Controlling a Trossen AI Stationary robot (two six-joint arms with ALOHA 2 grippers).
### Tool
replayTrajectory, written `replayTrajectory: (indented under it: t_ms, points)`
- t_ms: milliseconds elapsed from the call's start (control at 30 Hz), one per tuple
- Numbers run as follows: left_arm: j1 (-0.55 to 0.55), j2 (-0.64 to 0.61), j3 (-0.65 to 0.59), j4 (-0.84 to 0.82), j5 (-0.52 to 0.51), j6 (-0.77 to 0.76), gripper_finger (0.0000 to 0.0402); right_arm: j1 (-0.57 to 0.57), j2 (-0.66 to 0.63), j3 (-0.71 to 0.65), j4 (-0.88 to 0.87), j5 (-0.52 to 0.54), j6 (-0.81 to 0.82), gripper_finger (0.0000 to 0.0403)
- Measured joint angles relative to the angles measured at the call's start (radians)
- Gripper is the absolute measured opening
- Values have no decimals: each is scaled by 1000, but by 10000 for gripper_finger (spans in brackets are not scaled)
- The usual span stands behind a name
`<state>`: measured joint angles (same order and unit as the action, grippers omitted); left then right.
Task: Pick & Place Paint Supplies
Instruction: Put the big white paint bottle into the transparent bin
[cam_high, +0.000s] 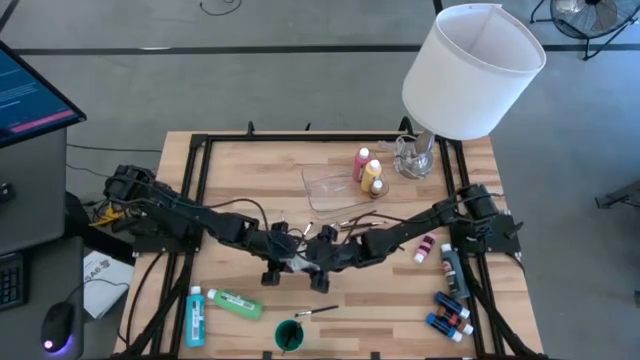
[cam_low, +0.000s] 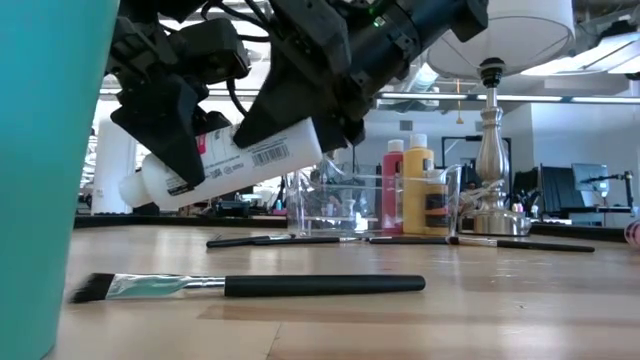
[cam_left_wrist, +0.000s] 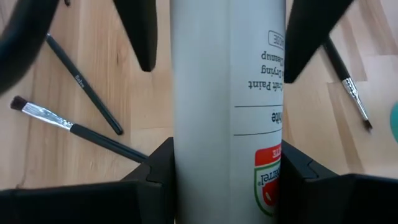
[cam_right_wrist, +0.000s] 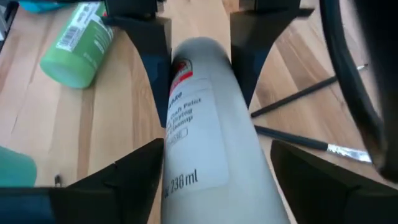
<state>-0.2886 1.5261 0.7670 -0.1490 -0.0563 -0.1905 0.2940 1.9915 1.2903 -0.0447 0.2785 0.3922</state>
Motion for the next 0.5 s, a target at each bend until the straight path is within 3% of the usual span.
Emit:
replayTrajectory:
  t_ms: [300,500]
  points:
    - [0,0,0,1,3,6,133,-7,0,0,-14,-25,17,189]
    - [0,-1,0,2,3,-5,141,-6,-1,0,-23,-23,21,188]
